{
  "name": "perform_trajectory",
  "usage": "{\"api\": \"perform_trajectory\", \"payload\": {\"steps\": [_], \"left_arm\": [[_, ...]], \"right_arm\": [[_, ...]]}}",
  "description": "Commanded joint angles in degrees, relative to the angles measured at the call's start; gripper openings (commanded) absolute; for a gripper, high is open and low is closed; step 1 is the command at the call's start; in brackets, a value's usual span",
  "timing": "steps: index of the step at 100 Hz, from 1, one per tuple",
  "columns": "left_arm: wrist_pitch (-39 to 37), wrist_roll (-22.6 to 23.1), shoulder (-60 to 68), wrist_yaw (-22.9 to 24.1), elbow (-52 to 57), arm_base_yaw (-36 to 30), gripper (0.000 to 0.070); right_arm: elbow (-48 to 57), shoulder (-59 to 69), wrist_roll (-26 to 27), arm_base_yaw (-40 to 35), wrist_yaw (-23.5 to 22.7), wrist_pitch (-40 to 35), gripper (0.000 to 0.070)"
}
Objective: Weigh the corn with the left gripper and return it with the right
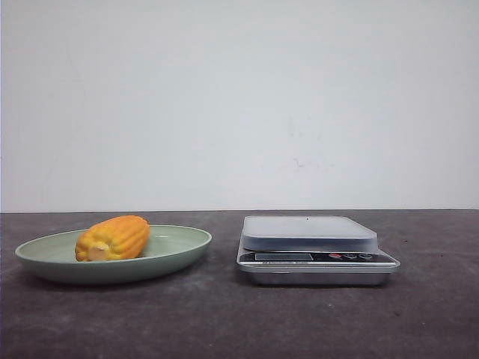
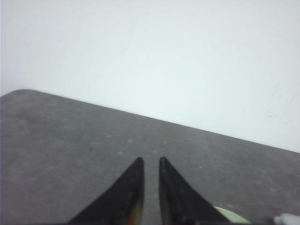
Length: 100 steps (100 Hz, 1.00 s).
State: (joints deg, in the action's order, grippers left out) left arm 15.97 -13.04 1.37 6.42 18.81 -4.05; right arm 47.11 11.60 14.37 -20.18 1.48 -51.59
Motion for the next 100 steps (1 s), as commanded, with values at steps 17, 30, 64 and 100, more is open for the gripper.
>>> {"api": "perform_trajectory", "payload": {"steps": [17,30,64,100], "left_arm": [[-7.4,0.8,-1.2,-1.7,-12.9,0.3,0.0022],[-8.2,0.8,-1.2,-2.2,-16.4,0.5,0.0022],[-5.4,0.8,-1.2,-2.2,-18.0,0.4,0.0022],[-5.4,0.8,-1.2,-2.2,-18.0,0.4,0.0022]], "right_arm": [[0.7,-0.2,0.2,-0.2,0.1,0.7,0.0009],[0.7,-0.2,0.2,-0.2,0.1,0.7,0.0009],[0.7,-0.2,0.2,-0.2,0.1,1.0,0.0009],[0.7,-0.2,0.2,-0.2,0.1,1.0,0.0009]]}}
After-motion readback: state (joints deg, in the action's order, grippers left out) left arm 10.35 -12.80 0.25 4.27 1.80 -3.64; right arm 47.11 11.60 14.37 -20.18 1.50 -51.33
